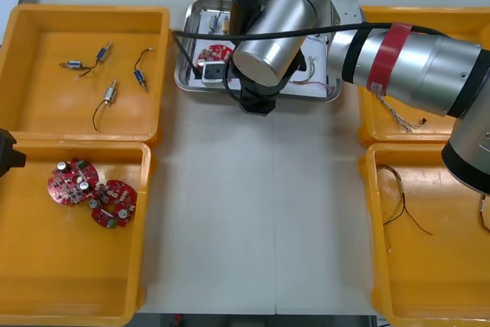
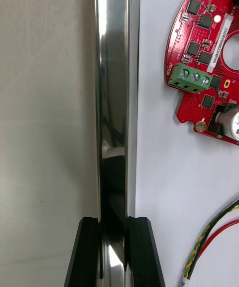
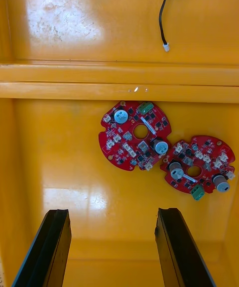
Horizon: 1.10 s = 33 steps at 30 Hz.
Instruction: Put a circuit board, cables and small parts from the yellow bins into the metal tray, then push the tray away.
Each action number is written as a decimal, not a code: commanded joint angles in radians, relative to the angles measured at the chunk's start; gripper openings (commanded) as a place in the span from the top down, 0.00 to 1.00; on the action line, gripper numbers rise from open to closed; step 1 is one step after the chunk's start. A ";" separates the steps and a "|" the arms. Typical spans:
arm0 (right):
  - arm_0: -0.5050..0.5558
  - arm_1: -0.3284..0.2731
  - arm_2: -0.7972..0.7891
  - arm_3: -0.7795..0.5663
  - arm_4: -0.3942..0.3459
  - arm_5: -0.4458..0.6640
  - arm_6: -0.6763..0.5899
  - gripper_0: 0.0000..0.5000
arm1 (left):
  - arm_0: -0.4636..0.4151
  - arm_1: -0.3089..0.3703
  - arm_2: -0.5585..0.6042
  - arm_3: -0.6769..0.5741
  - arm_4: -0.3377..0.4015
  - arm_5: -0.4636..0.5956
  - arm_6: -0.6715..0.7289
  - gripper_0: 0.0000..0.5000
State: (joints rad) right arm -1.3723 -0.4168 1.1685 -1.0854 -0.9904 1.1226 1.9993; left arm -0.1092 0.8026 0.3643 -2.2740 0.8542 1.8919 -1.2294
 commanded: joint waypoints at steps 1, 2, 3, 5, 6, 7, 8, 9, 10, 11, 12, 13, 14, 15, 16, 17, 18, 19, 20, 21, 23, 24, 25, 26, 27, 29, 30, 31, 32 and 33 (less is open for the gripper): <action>-0.076 0.018 -0.032 0.021 -0.027 -0.024 0.050 1.00 | 0.014 -0.011 0.021 -0.027 0.003 -0.010 -0.064 0.00; -0.076 0.018 -0.032 0.024 -0.028 -0.027 0.053 1.00 | 0.014 -0.011 0.021 -0.027 0.003 -0.010 -0.064 0.00; -0.077 0.018 -0.032 0.025 -0.031 -0.029 0.055 1.00 | 0.014 -0.011 0.021 -0.027 0.003 -0.010 -0.064 0.00; -0.080 0.019 -0.032 0.038 -0.031 -0.035 0.065 1.00 | 0.014 -0.011 0.021 -0.027 0.003 -0.010 -0.064 0.00; -0.080 0.019 -0.032 0.038 -0.031 -0.035 0.065 1.00 | 0.014 -0.011 0.021 -0.027 0.003 -0.010 -0.064 0.00; -0.080 0.021 -0.032 0.044 -0.030 -0.041 0.075 1.00 | 0.014 -0.011 0.021 -0.027 0.003 -0.010 -0.064 0.00; -0.080 0.019 -0.032 0.044 -0.030 -0.043 0.076 1.00 | 0.014 -0.011 0.021 -0.027 0.003 -0.010 -0.064 0.00; -0.080 0.019 -0.032 0.047 -0.030 -0.047 0.084 1.00 | 0.014 -0.011 0.021 -0.027 0.003 -0.010 -0.064 0.00; -0.080 0.021 -0.030 0.052 -0.028 -0.050 0.090 1.00 | 0.014 -0.011 0.021 -0.027 0.003 -0.010 -0.064 0.00; -0.080 0.019 -0.030 0.055 -0.028 -0.050 0.096 1.00 | 0.014 -0.011 0.021 -0.027 0.003 -0.010 -0.064 0.00; -0.080 0.021 -0.029 0.056 -0.028 -0.052 0.101 1.00 | 0.014 -0.011 0.021 -0.027 0.003 -0.010 -0.064 0.00; -0.080 0.019 -0.029 0.058 -0.027 -0.053 0.102 1.00 | 0.014 -0.011 0.021 -0.027 0.003 -0.010 -0.064 0.00; -0.079 0.021 -0.024 0.059 -0.025 -0.058 0.108 1.00 | 0.014 -0.011 0.021 -0.027 0.003 -0.010 -0.064 0.00; -0.080 0.021 -0.016 0.062 -0.024 -0.064 0.115 1.00 | 0.014 -0.011 0.021 -0.027 0.003 -0.010 -0.064 0.00; -0.079 0.021 -0.013 0.062 -0.022 -0.069 0.118 1.00 | 0.014 -0.011 0.021 -0.027 0.003 -0.010 -0.064 0.00; -0.079 0.021 -0.013 0.062 -0.022 -0.069 0.118 1.00 | 0.014 -0.011 0.021 -0.027 0.003 -0.010 -0.064 0.00; -0.079 0.021 -0.007 0.067 -0.022 -0.081 0.122 1.00 | 0.014 -0.011 0.021 -0.027 0.003 -0.010 -0.064 0.00; -0.079 0.021 -0.007 0.068 -0.020 -0.084 0.125 1.00 | 0.014 -0.011 0.021 -0.027 0.003 -0.010 -0.064 0.00; -0.080 0.021 -0.007 0.071 -0.019 -0.089 0.130 1.00 | 0.014 -0.011 0.021 -0.027 0.003 -0.010 -0.064 0.00; -0.079 0.021 -0.006 0.073 -0.019 -0.093 0.131 1.00 | 0.014 -0.011 0.021 -0.027 0.003 -0.010 -0.064 0.00; -0.080 0.019 -0.006 0.076 -0.016 -0.101 0.138 1.00 | 0.014 -0.011 0.021 -0.027 0.003 -0.010 -0.064 0.00; -0.080 0.021 -0.007 0.079 -0.016 -0.107 0.142 1.00 | 0.014 -0.011 0.021 -0.027 0.003 -0.010 -0.064 0.00; -0.079 0.021 -0.006 0.079 -0.016 -0.115 0.147 1.00 | 0.014 -0.011 0.021 -0.027 0.003 -0.010 -0.064 0.00; -0.079 0.021 -0.004 0.081 -0.016 -0.118 0.151 1.00 | 0.014 -0.011 0.021 -0.027 0.003 -0.010 -0.064 0.00; -0.080 0.021 -0.004 0.081 -0.016 -0.121 0.153 1.00 | 0.014 -0.011 0.021 -0.027 0.003 -0.010 -0.064 0.00; -0.080 0.021 -0.004 0.085 -0.016 -0.124 0.162 1.00 | 0.014 -0.011 0.021 -0.027 0.003 -0.010 -0.064 0.00; -0.079 0.021 -0.006 0.085 -0.014 -0.124 0.164 1.00 | 0.014 -0.011 0.021 -0.027 0.003 -0.010 -0.064 0.00; -0.080 0.021 -0.004 0.087 -0.016 -0.124 0.167 1.00 | 0.014 -0.011 0.021 -0.027 0.003 -0.010 -0.064 0.00; -0.080 0.019 -0.004 0.088 -0.016 -0.124 0.170 1.00 | 0.014 -0.011 0.021 -0.027 0.003 -0.010 -0.064 0.00; -0.080 0.021 -0.006 0.088 -0.016 -0.124 0.170 1.00 | 0.014 -0.011 0.021 -0.027 0.003 -0.010 -0.064 0.00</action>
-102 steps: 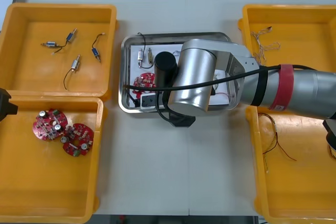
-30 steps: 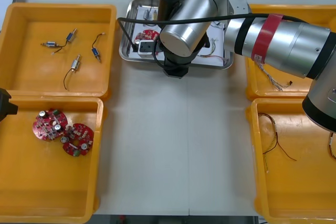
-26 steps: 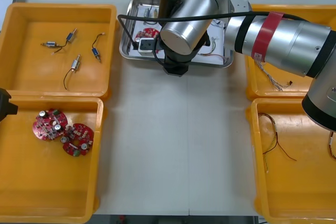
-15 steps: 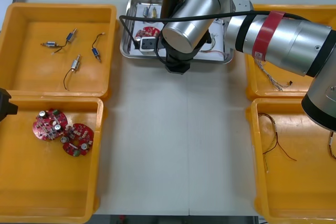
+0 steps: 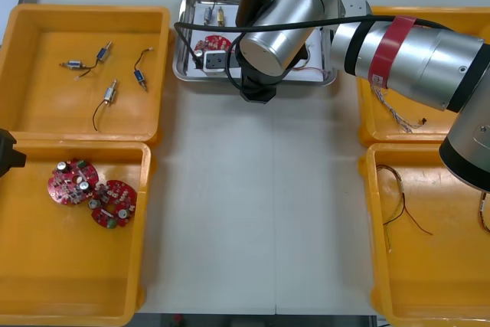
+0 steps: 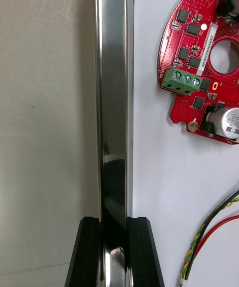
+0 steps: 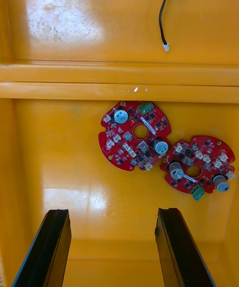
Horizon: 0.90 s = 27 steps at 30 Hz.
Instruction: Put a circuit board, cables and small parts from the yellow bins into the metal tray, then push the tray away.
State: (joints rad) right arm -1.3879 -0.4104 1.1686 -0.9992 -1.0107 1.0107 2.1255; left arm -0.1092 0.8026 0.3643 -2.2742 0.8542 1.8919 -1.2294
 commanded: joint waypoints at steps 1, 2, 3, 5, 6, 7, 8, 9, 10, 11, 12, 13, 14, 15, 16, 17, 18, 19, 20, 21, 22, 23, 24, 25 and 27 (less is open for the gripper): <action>-0.063 0.015 -0.006 0.004 0.004 -0.012 0.047 1.00 | 0.014 -0.011 0.021 -0.027 0.003 -0.010 -0.064 0.00; -0.063 0.015 -0.004 0.004 0.004 -0.012 0.048 1.00 | 0.014 -0.011 0.021 -0.027 0.003 -0.010 -0.064 0.00; -0.063 0.015 -0.004 0.005 0.001 -0.012 0.050 1.00 | 0.014 -0.011 0.021 -0.027 0.003 -0.010 -0.064 0.00; -0.065 0.016 -0.004 0.007 -0.002 -0.012 0.051 1.00 | 0.014 -0.011 0.021 -0.027 0.003 -0.010 -0.064 0.00; -0.063 0.015 -0.006 0.008 -0.003 -0.012 0.053 0.95 | 0.014 -0.011 0.021 -0.027 0.003 -0.010 -0.064 0.00; -0.065 0.015 -0.006 0.008 -0.003 -0.012 0.051 0.89 | 0.014 -0.011 0.021 -0.027 0.003 -0.010 -0.064 0.00; -0.063 0.015 -0.004 0.008 -0.003 -0.012 0.053 0.75 | 0.014 -0.011 0.021 -0.027 0.003 -0.010 -0.064 0.00; -0.065 0.016 -0.004 0.010 -0.005 -0.012 0.054 0.53 | 0.014 -0.011 0.021 -0.027 0.003 -0.010 -0.064 0.00; -0.065 0.016 -0.006 0.008 -0.003 -0.012 0.054 0.43 | 0.014 -0.011 0.021 -0.027 0.003 -0.010 -0.064 0.00; -0.065 0.018 -0.004 0.010 -0.008 -0.012 0.054 0.26 | 0.014 -0.011 0.021 -0.027 0.003 -0.010 -0.064 0.00; -0.065 0.016 -0.006 0.010 -0.009 -0.012 0.054 0.14 | 0.014 -0.011 0.021 -0.027 0.003 -0.010 -0.064 0.00; -0.063 0.016 -0.006 0.010 -0.011 -0.012 0.053 0.10 | 0.014 -0.011 0.021 -0.027 0.003 -0.010 -0.064 0.00; -0.063 0.016 -0.004 0.010 -0.016 -0.012 0.054 0.03 | 0.014 -0.011 0.021 -0.027 0.003 -0.010 -0.064 0.00; -0.063 0.016 -0.004 0.010 -0.019 -0.012 0.054 0.00 | 0.014 -0.011 0.021 -0.027 0.003 -0.010 -0.064 0.00; -0.065 0.016 -0.004 0.010 -0.023 -0.011 0.054 0.00 | 0.014 -0.011 0.021 -0.027 0.003 -0.010 -0.064 0.00; -0.065 0.016 -0.006 0.010 -0.026 -0.011 0.054 0.00 | 0.014 -0.011 0.021 -0.027 0.003 -0.010 -0.064 0.00; -0.065 0.016 -0.006 0.008 -0.035 -0.009 0.054 0.00 | 0.014 -0.011 0.021 -0.027 0.003 -0.010 -0.064 0.00; -0.065 0.016 -0.009 0.010 -0.043 0.002 0.051 0.00 | 0.014 -0.011 0.021 -0.027 0.003 -0.010 -0.064 0.00; -0.065 0.016 -0.014 0.008 -0.046 0.008 0.051 0.00 | 0.014 -0.011 0.021 -0.027 0.003 -0.010 -0.064 0.00; -0.065 0.016 -0.023 0.008 -0.057 0.023 0.051 0.00 | 0.014 -0.011 0.021 -0.027 0.003 -0.010 -0.064 0.00; -0.065 0.016 -0.026 0.005 -0.063 0.031 0.050 0.00 | 0.014 -0.011 0.021 -0.027 0.003 -0.010 -0.064 0.00; -0.065 0.016 -0.035 0.001 -0.072 0.045 0.050 0.00 | 0.014 -0.011 0.021 -0.027 0.003 -0.010 -0.064 0.00; -0.065 0.016 -0.040 -0.007 -0.075 0.062 0.048 0.00 | 0.014 -0.011 0.021 -0.027 0.003 -0.010 -0.064 0.00; -0.063 0.018 -0.043 -0.015 -0.077 0.078 0.044 0.00 | 0.014 -0.011 0.021 -0.027 0.003 -0.010 -0.064 0.00; -0.063 0.016 -0.049 -0.033 -0.075 0.106 0.037 0.00 | 0.014 -0.011 0.021 -0.027 0.003 -0.010 -0.064 0.00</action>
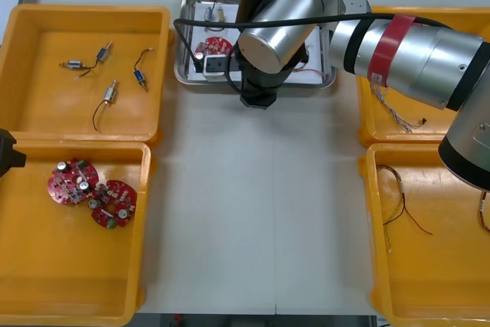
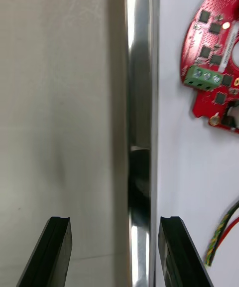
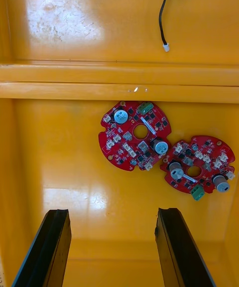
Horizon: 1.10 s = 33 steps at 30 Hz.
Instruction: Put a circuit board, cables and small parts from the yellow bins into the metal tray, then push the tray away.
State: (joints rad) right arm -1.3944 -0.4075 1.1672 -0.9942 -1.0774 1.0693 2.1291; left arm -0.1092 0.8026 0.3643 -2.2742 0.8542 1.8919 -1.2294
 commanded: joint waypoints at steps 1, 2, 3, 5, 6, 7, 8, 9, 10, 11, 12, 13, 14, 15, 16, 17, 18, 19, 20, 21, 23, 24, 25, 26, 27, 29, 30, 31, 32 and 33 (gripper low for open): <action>-0.054 0.013 -0.057 -0.049 -0.007 0.075 0.028 0.00 | 0.014 -0.011 0.021 -0.027 0.003 -0.010 -0.064 0.00; -0.051 0.013 -0.066 -0.054 -0.006 0.089 0.025 0.00 | 0.014 -0.011 0.021 -0.027 0.003 -0.010 -0.064 0.00; -0.044 0.013 -0.086 -0.066 -0.004 0.113 0.020 0.00 | 0.014 -0.011 0.021 -0.027 0.003 -0.010 -0.064 0.00; -0.031 0.013 -0.124 -0.089 -0.004 0.159 0.014 0.00 | 0.014 -0.011 0.021 -0.027 0.003 -0.010 -0.064 0.00; -0.020 0.013 -0.152 -0.104 -0.004 0.190 0.011 0.00 | 0.014 -0.011 0.021 -0.027 0.003 -0.010 -0.064 0.00; -0.012 0.013 -0.182 -0.119 0.002 0.222 0.006 0.00 | 0.014 -0.011 0.021 -0.027 0.003 -0.010 -0.064 0.00; -0.008 0.013 -0.195 -0.127 0.007 0.239 0.005 0.00 | 0.014 -0.011 0.021 -0.027 0.003 -0.010 -0.064 0.00; 0.002 0.013 -0.219 -0.142 0.016 0.271 0.000 0.00 | 0.014 -0.011 0.021 -0.027 0.003 -0.010 -0.064 0.00; 0.008 0.015 -0.242 -0.162 0.027 0.304 -0.005 0.00 | 0.014 -0.011 0.021 -0.027 0.003 -0.010 -0.064 0.00; 0.012 0.013 -0.251 -0.173 0.031 0.319 -0.006 0.00 | 0.014 -0.011 0.021 -0.027 0.003 -0.010 -0.064 0.00; 0.021 0.013 -0.273 -0.196 0.045 0.353 -0.011 0.00 | 0.014 -0.011 0.021 -0.027 0.003 -0.010 -0.064 0.00; 0.029 0.013 -0.291 -0.219 0.059 0.385 -0.017 0.00 | 0.014 -0.011 0.021 -0.027 0.003 -0.010 -0.064 0.00; 0.034 0.013 -0.299 -0.235 0.065 0.402 -0.020 0.00 | 0.014 -0.011 0.021 -0.027 0.003 -0.010 -0.064 0.00; 0.041 0.013 -0.317 -0.261 0.080 0.434 -0.026 0.00 | 0.014 -0.011 0.021 -0.027 0.003 -0.010 -0.064 0.00; 0.051 0.013 -0.337 -0.288 0.096 0.471 -0.032 0.00 | 0.014 -0.011 0.021 -0.027 0.003 -0.010 -0.064 0.00; 0.058 0.012 -0.348 -0.305 0.103 0.491 -0.043 0.00 | 0.014 -0.011 0.021 -0.027 0.003 -0.010 -0.064 0.00; 0.072 0.012 -0.368 -0.336 0.116 0.526 -0.070 0.00 | 0.014 -0.011 0.021 -0.027 0.003 -0.010 -0.064 0.00; 0.087 0.006 -0.386 -0.376 0.126 0.563 -0.103 0.00 | 0.014 -0.011 0.021 -0.027 0.003 -0.010 -0.064 0.00; 0.097 0.003 -0.394 -0.397 0.133 0.580 -0.117 0.00 | 0.014 -0.011 0.021 -0.027 0.003 -0.010 -0.064 0.00; 0.115 -0.005 -0.411 -0.446 0.145 0.615 -0.146 0.00 | 0.014 -0.011 0.021 -0.027 0.003 -0.010 -0.064 0.00; 0.141 -0.020 -0.428 -0.526 0.168 0.664 -0.187 0.00 | 0.014 -0.011 0.021 -0.027 0.003 -0.010 -0.064 0.00; 0.160 -0.030 -0.439 -0.578 0.180 0.696 -0.215 0.00 | 0.014 -0.011 0.021 -0.027 0.003 -0.010 -0.064 0.00; 0.176 -0.039 -0.449 -0.629 0.189 0.729 -0.242 0.00 | 0.014 -0.011 0.021 -0.027 0.003 -0.010 -0.064 0.00; 0.184 -0.042 -0.457 -0.652 0.192 0.744 -0.256 0.00 | 0.014 -0.011 0.021 -0.027 0.003 -0.010 -0.064 0.00; 0.201 -0.051 -0.471 -0.698 0.195 0.778 -0.282 0.00 | 0.014 -0.011 0.021 -0.027 0.003 -0.010 -0.064 0.00; 0.227 -0.062 -0.497 -0.759 0.197 0.828 -0.317 0.00 | 0.014 -0.011 0.021 -0.027 0.003 -0.010 -0.064 0.00; 0.247 -0.066 -0.520 -0.796 0.197 0.851 -0.337 0.00 | 0.014 -0.011 0.021 -0.027 0.003 -0.010 -0.064 0.00; 0.268 -0.071 -0.543 -0.831 0.195 0.851 -0.356 0.00 | 0.014 -0.011 0.021 -0.027 0.003 -0.010 -0.064 0.00; 0.279 -0.074 -0.555 -0.850 0.195 0.851 -0.365 0.00 | 0.014 -0.011 0.021 -0.027 0.003 -0.010 -0.064 0.00; 0.299 -0.082 -0.578 -0.888 0.194 0.851 -0.382 0.00 | 0.014 -0.011 0.021 -0.027 0.003 -0.010 -0.064 0.00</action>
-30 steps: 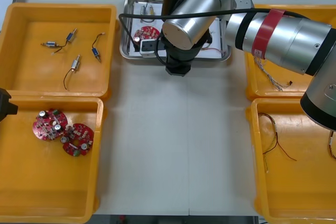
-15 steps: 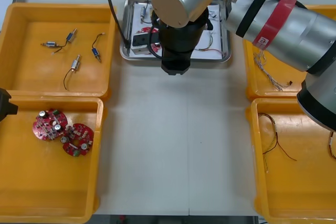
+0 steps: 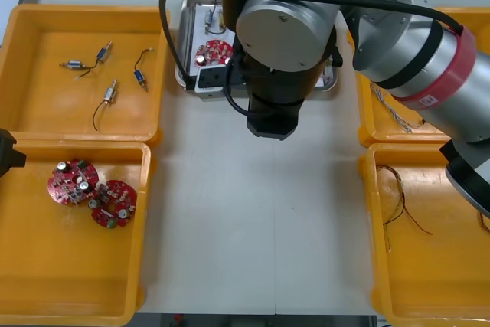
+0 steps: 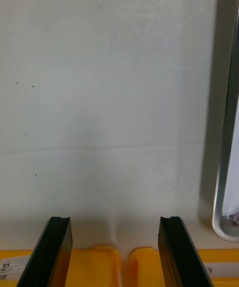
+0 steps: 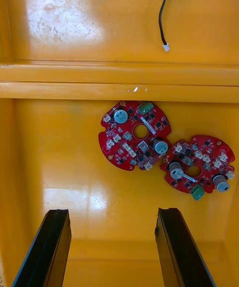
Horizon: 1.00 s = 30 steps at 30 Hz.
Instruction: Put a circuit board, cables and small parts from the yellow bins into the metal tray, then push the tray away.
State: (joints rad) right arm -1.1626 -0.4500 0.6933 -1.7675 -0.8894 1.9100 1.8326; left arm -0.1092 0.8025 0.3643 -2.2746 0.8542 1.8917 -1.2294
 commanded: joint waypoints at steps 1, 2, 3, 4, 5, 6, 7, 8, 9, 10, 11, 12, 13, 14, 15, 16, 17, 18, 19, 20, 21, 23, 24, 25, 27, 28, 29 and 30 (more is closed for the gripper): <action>0.084 -0.052 -0.123 -0.148 0.001 0.010 -0.104 0.00 | 0.014 -0.011 0.021 -0.026 0.003 -0.010 -0.064 0.00; 0.100 -0.061 -0.138 -0.178 -0.002 0.010 -0.119 0.00 | 0.014 -0.011 0.021 -0.026 0.003 -0.010 -0.064 0.00; 0.116 -0.073 -0.156 -0.210 -0.006 0.010 -0.138 0.00 | 0.014 -0.011 0.021 -0.026 0.003 -0.010 -0.064 0.00; 0.126 -0.079 -0.166 -0.227 -0.008 0.010 -0.147 0.00 | 0.014 -0.011 0.021 -0.026 0.003 -0.010 -0.064 0.00; 0.146 -0.091 -0.187 -0.259 -0.013 0.010 -0.165 0.00 | 0.014 -0.011 0.021 -0.026 0.003 -0.010 -0.064 0.00; 0.158 -0.098 -0.198 -0.273 -0.016 0.010 -0.173 0.00 | 0.014 -0.011 0.021 -0.026 0.003 -0.010 -0.064 0.00; 0.185 -0.111 -0.224 -0.305 -0.025 0.010 -0.190 0.00 | 0.014 -0.011 0.021 -0.026 0.003 -0.010 -0.064 0.00; 0.218 -0.125 -0.250 -0.334 -0.037 0.010 -0.210 0.00 | 0.014 -0.011 0.021 -0.026 0.003 -0.010 -0.064 0.00; 0.233 -0.133 -0.264 -0.349 -0.043 0.010 -0.220 0.00 | 0.014 -0.011 0.021 -0.026 0.003 -0.010 -0.064 0.00; 0.267 -0.148 -0.291 -0.379 -0.056 0.010 -0.242 0.00 | 0.014 -0.011 0.021 -0.026 0.003 -0.010 -0.064 0.00; 0.296 -0.167 -0.316 -0.406 -0.068 0.010 -0.265 0.00 | 0.014 -0.011 0.021 -0.026 0.003 -0.010 -0.064 0.00; 0.310 -0.174 -0.330 -0.418 -0.071 0.010 -0.276 0.00 | 0.014 -0.011 0.021 -0.026 0.003 -0.010 -0.064 0.00; 0.337 -0.190 -0.357 -0.444 -0.082 0.010 -0.296 0.00 | 0.014 -0.011 0.021 -0.026 0.003 -0.010 -0.064 0.00; 0.366 -0.207 -0.382 -0.469 -0.086 0.010 -0.315 0.00 | 0.014 -0.011 0.021 -0.026 0.003 -0.010 -0.064 0.00; 0.380 -0.214 -0.394 -0.480 -0.089 0.010 -0.328 0.00 | 0.014 -0.011 0.021 -0.026 0.003 -0.010 -0.064 0.00; 0.405 -0.234 -0.416 -0.504 -0.092 0.010 -0.349 0.00 | 0.014 -0.011 0.021 -0.026 0.003 -0.010 -0.064 0.00; 0.429 -0.254 -0.436 -0.523 -0.092 0.010 -0.372 0.00 | 0.014 -0.011 0.021 -0.026 0.003 -0.010 -0.064 0.00; 0.442 -0.262 -0.446 -0.533 -0.092 0.010 -0.383 0.00 | 0.014 -0.011 0.021 -0.026 0.003 -0.010 -0.064 0.00; 0.463 -0.280 -0.469 -0.550 -0.091 0.010 -0.406 0.00 | 0.014 -0.011 0.021 -0.026 0.003 -0.010 -0.064 0.00; 0.483 -0.291 -0.494 -0.563 -0.089 0.010 -0.426 0.00 | 0.014 -0.011 0.021 -0.026 0.003 -0.010 -0.064 0.00; 0.495 -0.295 -0.508 -0.567 -0.089 0.010 -0.434 0.00 | 0.014 -0.011 0.021 -0.026 0.003 -0.010 -0.064 0.00; 0.535 -0.318 -0.560 -0.576 -0.095 0.010 -0.464 0.00 | 0.014 -0.011 0.021 -0.026 0.003 -0.010 -0.064 0.00; 0.546 -0.325 -0.575 -0.576 -0.095 0.010 -0.472 0.00 | 0.014 -0.011 0.021 -0.026 0.003 -0.010 -0.064 0.00; 0.567 -0.334 -0.606 -0.576 -0.097 0.010 -0.486 0.00 | 0.014 -0.011 0.021 -0.026 0.003 -0.010 -0.064 0.00; 0.601 -0.351 -0.653 -0.578 -0.097 0.010 -0.507 0.00 | 0.014 -0.011 0.021 -0.026 0.003 -0.010 -0.064 0.00; 0.623 -0.360 -0.683 -0.576 -0.094 0.010 -0.516 0.00 | 0.014 -0.011 0.021 -0.026 0.003 -0.010 -0.064 0.00; 0.646 -0.366 -0.709 -0.575 -0.089 0.010 -0.523 0.00 | 0.014 -0.011 0.021 -0.026 0.003 -0.010 -0.064 0.00; 0.658 -0.368 -0.724 -0.573 -0.086 0.010 -0.523 0.00 | 0.014 -0.011 0.021 -0.026 0.003 -0.010 -0.064 0.00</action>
State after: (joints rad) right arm -0.5621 -0.7717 0.0555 -2.3145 -0.9760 1.9167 1.3692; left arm -0.1091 0.8024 0.3643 -2.2753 0.8542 1.8915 -1.2294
